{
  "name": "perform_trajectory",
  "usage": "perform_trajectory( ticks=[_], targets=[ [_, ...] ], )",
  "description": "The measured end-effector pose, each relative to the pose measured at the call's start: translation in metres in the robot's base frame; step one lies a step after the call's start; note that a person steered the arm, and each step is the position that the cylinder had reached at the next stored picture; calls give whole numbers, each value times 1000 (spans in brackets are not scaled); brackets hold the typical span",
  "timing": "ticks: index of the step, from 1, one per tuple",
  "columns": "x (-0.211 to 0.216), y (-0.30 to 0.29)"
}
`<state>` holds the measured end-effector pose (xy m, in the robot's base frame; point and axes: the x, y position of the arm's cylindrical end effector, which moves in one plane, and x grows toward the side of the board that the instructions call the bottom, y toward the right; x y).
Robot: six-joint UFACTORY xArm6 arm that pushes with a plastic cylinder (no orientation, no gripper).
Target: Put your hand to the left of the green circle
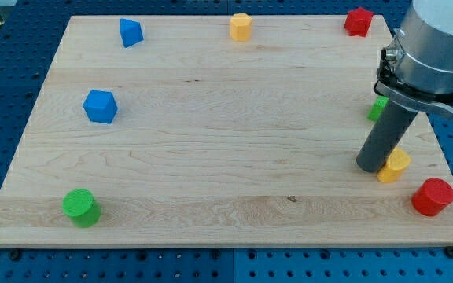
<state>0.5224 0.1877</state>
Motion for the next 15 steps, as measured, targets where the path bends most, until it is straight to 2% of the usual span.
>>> perform_trajectory(
  ticks=[3, 5, 8, 9, 11, 12, 13, 15],
  targets=[
    [0, 31],
    [0, 15],
    [4, -97],
    [21, -128],
    [26, -133],
    [58, -141],
    [65, -166],
    [3, -261]
  ],
)
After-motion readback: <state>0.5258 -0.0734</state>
